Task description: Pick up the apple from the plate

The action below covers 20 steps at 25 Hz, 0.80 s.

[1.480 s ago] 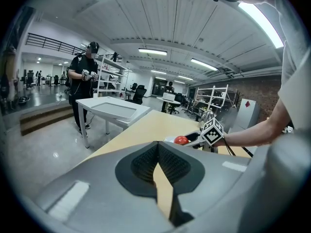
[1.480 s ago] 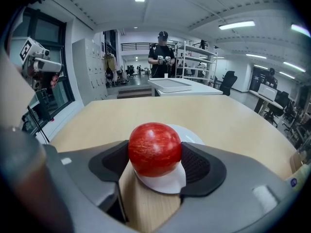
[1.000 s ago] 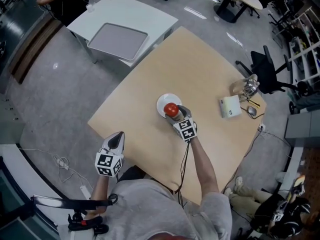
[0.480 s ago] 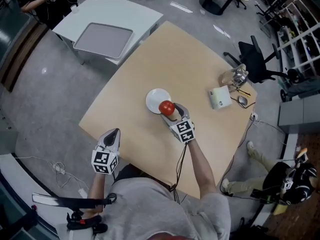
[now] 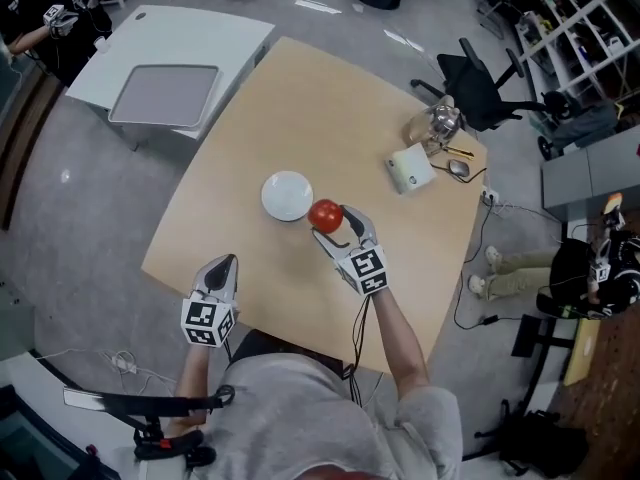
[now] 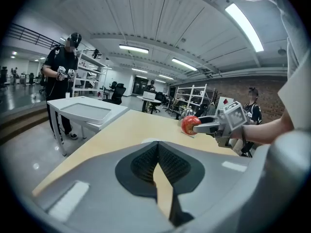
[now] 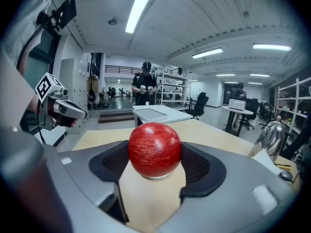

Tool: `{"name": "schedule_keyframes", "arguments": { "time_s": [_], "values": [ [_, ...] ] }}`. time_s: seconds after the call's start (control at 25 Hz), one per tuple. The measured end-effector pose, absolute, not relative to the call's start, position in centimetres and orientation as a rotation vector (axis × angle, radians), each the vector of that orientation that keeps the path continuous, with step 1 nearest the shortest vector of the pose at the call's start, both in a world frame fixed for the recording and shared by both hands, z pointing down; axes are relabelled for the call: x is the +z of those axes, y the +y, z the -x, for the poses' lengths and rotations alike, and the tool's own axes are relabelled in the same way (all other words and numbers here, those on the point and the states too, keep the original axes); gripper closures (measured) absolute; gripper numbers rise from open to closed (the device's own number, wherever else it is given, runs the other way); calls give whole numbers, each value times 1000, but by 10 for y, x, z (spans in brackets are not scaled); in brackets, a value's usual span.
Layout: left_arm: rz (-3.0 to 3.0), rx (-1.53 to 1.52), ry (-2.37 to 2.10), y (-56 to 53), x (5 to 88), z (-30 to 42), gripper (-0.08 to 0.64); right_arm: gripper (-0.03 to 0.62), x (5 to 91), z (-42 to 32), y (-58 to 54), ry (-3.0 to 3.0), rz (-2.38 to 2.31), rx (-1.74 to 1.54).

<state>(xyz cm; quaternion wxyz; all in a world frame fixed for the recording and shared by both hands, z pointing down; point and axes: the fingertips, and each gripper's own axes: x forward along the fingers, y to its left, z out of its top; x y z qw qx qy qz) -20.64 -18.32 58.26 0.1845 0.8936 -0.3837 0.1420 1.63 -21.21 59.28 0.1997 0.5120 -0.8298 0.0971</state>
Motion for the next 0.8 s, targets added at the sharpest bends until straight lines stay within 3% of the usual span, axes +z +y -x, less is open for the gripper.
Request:
{"name": "schedule_keyframes", "arguments": {
  "time_s": [0.8],
  "values": [
    [-2682,437,-780,-170,585,101,541,255,584,-102,-109,-2181,-1874,419]
  ]
}}
